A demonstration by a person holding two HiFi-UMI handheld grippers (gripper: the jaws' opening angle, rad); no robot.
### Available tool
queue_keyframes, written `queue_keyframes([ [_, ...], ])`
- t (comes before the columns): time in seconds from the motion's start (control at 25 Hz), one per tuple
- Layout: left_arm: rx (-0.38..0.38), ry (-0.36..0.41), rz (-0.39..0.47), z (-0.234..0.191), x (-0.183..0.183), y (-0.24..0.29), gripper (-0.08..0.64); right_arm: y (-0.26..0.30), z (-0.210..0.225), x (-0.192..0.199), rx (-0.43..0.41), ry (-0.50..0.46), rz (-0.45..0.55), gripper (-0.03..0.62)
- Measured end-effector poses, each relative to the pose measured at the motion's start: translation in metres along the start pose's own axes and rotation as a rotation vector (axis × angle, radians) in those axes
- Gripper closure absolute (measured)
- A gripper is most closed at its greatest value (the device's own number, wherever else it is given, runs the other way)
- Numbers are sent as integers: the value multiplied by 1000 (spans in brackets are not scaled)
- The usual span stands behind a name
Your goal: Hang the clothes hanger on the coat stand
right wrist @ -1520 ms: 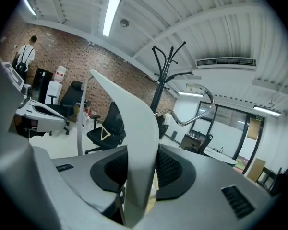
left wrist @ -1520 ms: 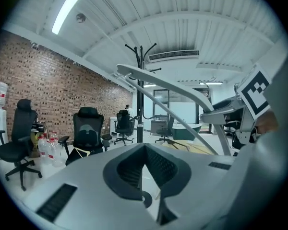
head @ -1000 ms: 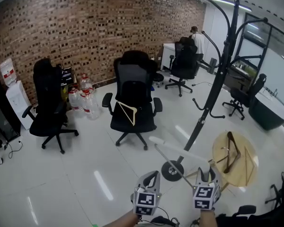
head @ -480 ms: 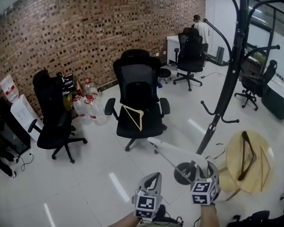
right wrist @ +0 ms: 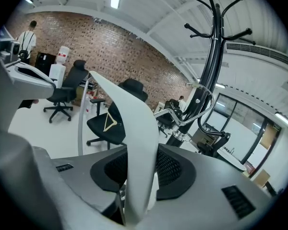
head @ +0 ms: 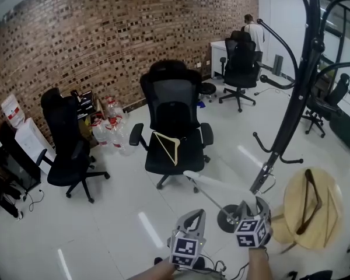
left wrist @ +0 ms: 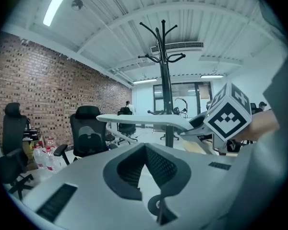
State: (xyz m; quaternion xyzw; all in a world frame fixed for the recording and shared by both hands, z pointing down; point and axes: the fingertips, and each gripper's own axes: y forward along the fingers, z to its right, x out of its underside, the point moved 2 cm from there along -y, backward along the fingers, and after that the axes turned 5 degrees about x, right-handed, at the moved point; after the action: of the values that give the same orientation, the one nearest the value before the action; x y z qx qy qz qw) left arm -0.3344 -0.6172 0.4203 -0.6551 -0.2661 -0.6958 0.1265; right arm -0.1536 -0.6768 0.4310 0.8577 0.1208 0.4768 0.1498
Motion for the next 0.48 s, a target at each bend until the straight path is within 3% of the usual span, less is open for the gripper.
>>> queue_keyframes([
  [0.48, 56, 11, 28, -26, -29, 21, 545, 26, -1, -7, 42, -62, -98, 468],
])
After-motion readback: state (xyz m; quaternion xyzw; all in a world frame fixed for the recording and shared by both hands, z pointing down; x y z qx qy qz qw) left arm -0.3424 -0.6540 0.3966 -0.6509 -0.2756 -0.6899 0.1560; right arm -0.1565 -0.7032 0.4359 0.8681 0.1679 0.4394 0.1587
